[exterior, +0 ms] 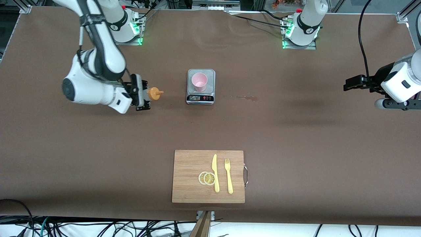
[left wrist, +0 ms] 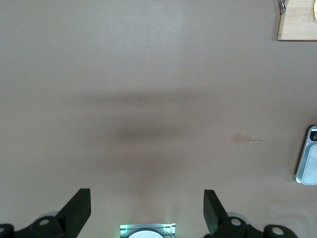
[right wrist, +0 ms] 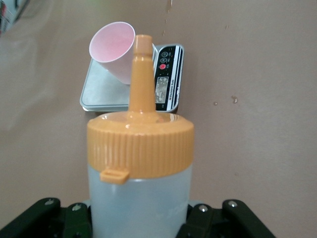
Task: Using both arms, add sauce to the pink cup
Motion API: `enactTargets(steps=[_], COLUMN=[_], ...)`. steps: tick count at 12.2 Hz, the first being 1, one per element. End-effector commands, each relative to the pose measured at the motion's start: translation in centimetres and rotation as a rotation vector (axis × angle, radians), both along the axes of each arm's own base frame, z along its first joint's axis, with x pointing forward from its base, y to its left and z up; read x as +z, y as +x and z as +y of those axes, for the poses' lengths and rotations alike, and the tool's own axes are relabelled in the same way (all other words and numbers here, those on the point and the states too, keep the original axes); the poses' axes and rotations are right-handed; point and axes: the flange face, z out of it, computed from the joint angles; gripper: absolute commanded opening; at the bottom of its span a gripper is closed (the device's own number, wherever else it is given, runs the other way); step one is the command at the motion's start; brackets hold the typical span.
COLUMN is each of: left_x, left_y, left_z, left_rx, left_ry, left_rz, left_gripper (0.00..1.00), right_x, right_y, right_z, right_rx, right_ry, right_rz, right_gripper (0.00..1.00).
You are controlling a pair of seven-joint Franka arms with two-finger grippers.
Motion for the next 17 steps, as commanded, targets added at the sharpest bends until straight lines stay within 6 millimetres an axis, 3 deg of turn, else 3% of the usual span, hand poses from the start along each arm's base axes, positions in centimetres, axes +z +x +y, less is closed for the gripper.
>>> enactTargets(steps=[1, 6, 9, 13, 17], left_x=[0.5, 0.5, 0.5, 0.5, 0.5], left_y=[0.3, 0.4, 0.3, 0.3, 0.3], left_z=[0.3, 0.3, 0.3, 0.3, 0.3], left_rx=[-0.023, -0.023, -0.023, -0.023, -0.023], left_ry=[0.002, 0.002, 0.002, 0.002, 0.002], left_rz=[0.007, 0.005, 0.007, 0.007, 0.007], left_gripper=[1.0, 1.0, 1.0, 1.0, 1.0], right_x=[1.9, 2.3, 3.6, 4.6, 5.5], right_y=[-2.5, -6.2, -8.5, -10.2, -11.3], right_z=[4.3, 10.2, 13.7, 15.6, 18.7], right_rx=[-0.038, -0.066, -0.066, -0.047, -0.039], right_ry=[-0.15, -0.385, -0.537, -0.658, -0.772], right_rz=[-0.018, -0.049, -0.094, -0.11, -0.128], right_gripper=[0.0, 0.0, 0.0, 0.0, 0.0])
